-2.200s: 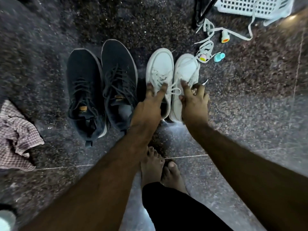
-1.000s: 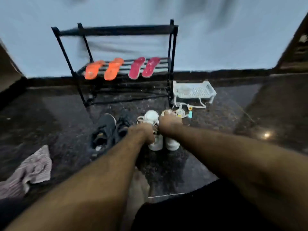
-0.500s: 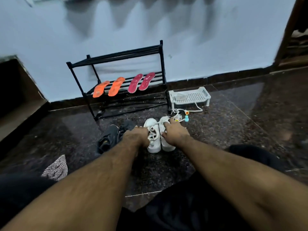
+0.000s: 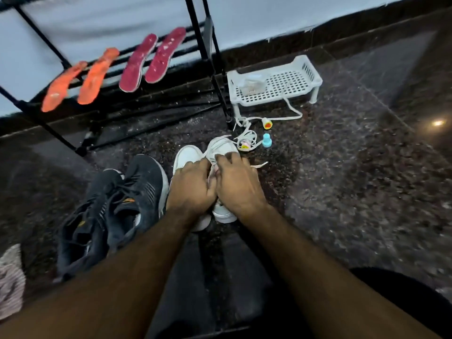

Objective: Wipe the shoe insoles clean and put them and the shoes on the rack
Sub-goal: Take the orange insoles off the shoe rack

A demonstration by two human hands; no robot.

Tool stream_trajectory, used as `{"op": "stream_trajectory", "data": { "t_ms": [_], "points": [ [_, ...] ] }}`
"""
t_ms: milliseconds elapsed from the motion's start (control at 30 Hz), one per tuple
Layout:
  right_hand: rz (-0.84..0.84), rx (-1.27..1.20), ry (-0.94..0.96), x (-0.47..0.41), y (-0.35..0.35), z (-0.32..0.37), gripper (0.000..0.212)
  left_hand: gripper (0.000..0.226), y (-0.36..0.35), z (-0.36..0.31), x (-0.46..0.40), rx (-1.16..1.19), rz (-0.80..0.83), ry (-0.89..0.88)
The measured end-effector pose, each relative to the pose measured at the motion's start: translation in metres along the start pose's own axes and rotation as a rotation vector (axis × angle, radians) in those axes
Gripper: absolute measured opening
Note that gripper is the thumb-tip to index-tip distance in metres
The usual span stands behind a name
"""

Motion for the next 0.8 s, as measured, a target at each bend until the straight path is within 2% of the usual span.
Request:
{"op": "stream_trajectory", "data": {
  "t_ms": [133, 267, 333, 500, 633, 733, 800],
  "points": [
    [0.009, 0.085, -0.026, -0.019, -0.018, 0.003, 0.03, 0.016, 0.0, 0.01, 0.0, 0.12, 0.037, 0.029],
    [-0.011, 0.104, -0.04, -0.024, -0.021, 0.004, 0.025, 0.017, 0.004, 0.011, -0.002, 0.154, 0.058, 0.049],
    [0.037, 0.1, -0.038, -0.026, -0.023, 0.004, 0.028, 0.021, -0.002, 0.013, -0.003, 0.13, 0.06, 0.033],
    [0.052, -0.042, -0.019, -0.021, -0.012, -0.003, 0.038, 0.053, -0.004, 0.01, 0.001, -0.033, 0.074, 0.049],
    [0.127, -0.017, 0.009, 0.007, -0.011, -0.001, 0.05, 0.041, 0.006, 0.003, 0.019, -0.006, 0.158, -0.047],
    [0.107, 0.057, 0.0, 0.03, -0.003, 0.004, 0.053, 0.046, 0.035, 0.016, 0.047, 0.025, 0.076, -0.132],
    [0.063, 0.116, 0.027, 0.037, 0.0, 0.025, 0.051, 0.053, 0.056, 0.05, 0.059, 0.024, 0.027, -0.118]
  ]
}}
Point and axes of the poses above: each hand's wrist, its own x-axis away from the middle knuckle, its own y-axis out of the back of the hand, z = x × y, the point moved 8 cm from there along -x, towards the middle knuckle, and after that the axes turned 15 degrees about -x, right-handed, at the moved point
